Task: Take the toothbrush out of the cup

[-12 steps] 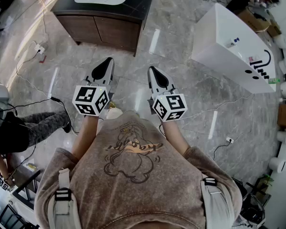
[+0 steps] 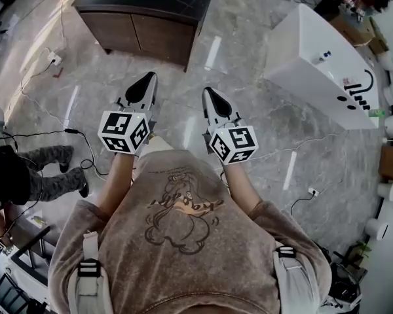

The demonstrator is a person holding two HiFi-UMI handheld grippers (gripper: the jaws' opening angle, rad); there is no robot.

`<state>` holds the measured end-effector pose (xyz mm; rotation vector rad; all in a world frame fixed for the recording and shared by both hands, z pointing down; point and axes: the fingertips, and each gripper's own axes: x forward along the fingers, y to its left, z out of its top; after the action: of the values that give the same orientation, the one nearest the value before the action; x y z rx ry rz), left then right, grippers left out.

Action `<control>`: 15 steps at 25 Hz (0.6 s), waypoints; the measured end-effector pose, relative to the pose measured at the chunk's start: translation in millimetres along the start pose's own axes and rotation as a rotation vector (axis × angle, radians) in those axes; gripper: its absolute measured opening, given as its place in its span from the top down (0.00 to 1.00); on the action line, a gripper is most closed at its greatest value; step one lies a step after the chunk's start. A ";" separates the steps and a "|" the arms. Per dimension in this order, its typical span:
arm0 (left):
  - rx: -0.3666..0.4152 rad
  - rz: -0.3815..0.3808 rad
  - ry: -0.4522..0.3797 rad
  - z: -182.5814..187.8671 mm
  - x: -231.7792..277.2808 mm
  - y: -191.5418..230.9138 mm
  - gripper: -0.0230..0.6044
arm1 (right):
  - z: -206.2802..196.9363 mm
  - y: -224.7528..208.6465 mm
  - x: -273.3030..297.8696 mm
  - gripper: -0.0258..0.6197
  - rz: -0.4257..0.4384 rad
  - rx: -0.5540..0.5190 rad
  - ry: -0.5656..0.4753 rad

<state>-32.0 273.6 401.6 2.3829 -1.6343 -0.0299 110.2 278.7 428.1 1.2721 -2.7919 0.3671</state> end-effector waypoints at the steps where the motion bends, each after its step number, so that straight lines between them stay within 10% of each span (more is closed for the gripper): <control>1: -0.001 0.002 -0.001 -1.3 -0.5 -1.1 0.92 | -2.0 0.3 -1.4 0.93 0.005 -0.002 0.004; 15: 0.003 0.011 -0.039 2.4 28.1 8.1 0.92 | -9.2 -27.9 11.5 0.93 -0.010 0.008 0.026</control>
<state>-29.4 244.6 404.5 2.3899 -1.6664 -0.0724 123.0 254.7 444.0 1.2732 -2.7643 0.3923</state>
